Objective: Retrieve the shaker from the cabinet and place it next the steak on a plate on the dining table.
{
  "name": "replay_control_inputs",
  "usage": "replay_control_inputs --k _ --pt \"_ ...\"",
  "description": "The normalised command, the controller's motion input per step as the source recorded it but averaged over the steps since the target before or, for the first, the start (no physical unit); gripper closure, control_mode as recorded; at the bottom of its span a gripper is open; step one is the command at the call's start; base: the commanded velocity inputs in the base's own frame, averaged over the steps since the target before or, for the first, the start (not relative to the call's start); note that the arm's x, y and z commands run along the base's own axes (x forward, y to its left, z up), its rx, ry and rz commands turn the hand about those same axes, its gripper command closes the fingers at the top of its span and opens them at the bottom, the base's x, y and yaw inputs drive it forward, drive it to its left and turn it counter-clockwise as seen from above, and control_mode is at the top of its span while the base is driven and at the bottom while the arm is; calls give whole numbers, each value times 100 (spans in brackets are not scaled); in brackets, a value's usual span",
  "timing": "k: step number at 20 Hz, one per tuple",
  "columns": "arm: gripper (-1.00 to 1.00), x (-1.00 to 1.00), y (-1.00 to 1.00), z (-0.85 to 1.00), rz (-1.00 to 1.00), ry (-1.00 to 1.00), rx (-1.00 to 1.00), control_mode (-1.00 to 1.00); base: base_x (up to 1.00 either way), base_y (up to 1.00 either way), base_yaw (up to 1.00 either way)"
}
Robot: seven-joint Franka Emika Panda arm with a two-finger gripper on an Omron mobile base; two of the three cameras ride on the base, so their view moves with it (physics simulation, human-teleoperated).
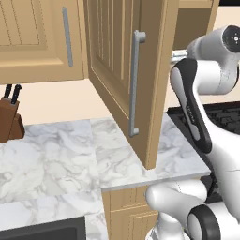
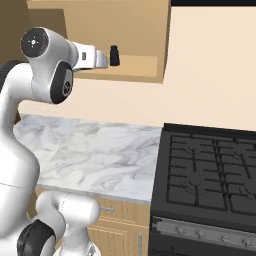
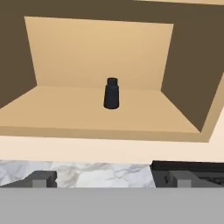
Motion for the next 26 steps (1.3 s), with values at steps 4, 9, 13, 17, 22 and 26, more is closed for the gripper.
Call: replay_control_inputs --k 4,9,13,17,22,26 --pt "-100 46 0 0 3 0 0 -100 0 0 0" --pt "-100 48 0 0 5 0 0 -100 0 0 0" --pt "-100 51 0 0 5 0 0 -100 0 0 0" --pt "-100 54 -2 0 1 0 0 -100 0 0 0" --pt "-100 45 0 0 0 0 0 -100 0 0 0" --pt "-100 40 0 0 0 0 0 -100 0 0 0"
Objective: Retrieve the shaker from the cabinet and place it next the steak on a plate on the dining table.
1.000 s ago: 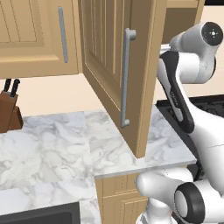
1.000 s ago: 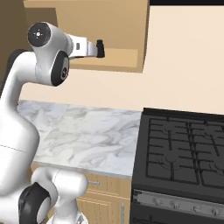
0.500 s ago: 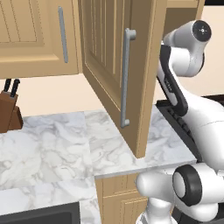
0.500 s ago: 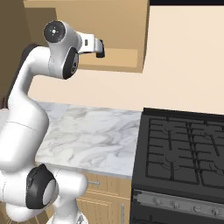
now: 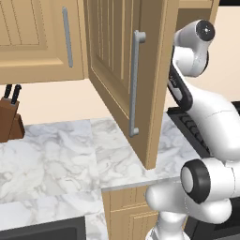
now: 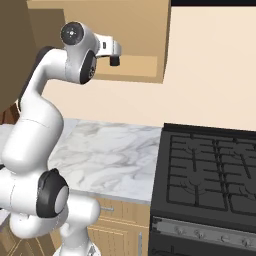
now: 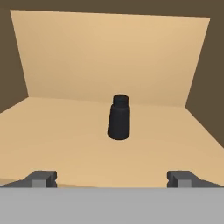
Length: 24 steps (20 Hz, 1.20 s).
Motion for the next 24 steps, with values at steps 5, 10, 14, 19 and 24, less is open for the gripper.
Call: replay_control_inputs --k 5,10,14,19,24 --pt "-100 35 0 0 0 0 0 -100 0 0 0" --pt "-100 33 0 -5 0 0 0 -100 0 0 0" --pt "-100 33 0 -11 0 0 0 -100 0 0 0" --pt "-100 34 -1 -14 0 0 0 -100 0 0 0" --pt "-100 35 -4 -9 0 0 0 -100 0 0 0"
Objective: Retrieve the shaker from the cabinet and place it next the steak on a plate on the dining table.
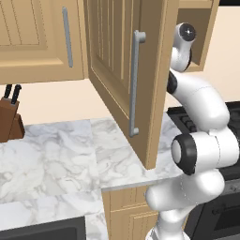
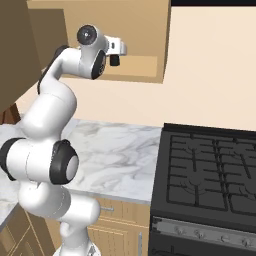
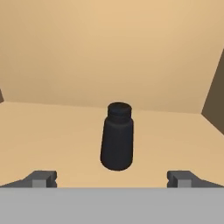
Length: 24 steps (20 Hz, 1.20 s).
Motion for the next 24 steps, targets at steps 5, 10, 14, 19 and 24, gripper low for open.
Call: replay_control_inputs --k 5,10,14,19,24 --pt "-100 31 -6 -3 0 0 0 -100 0 0 0" --pt "-100 29 -4 -1 0 0 0 -100 0 0 0" --pt "-100 27 0 -1 0 0 0 -100 0 0 0" --pt "-100 26 0 -3 0 0 0 -100 0 0 0" --pt "-100 25 0 -6 0 0 0 -100 0 0 0"
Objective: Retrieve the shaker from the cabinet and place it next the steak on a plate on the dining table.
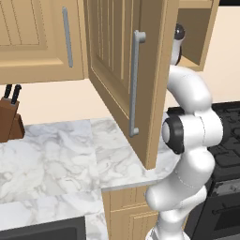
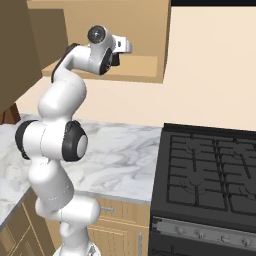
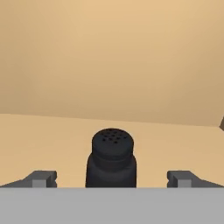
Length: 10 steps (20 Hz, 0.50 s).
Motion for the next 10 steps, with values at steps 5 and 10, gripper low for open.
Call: replay_control_inputs --k 5,10 --pt "-100 26 0 -11 0 0 0 -100 0 0 0" --pt "100 20 0 -12 0 1 0 -100 0 0 0"
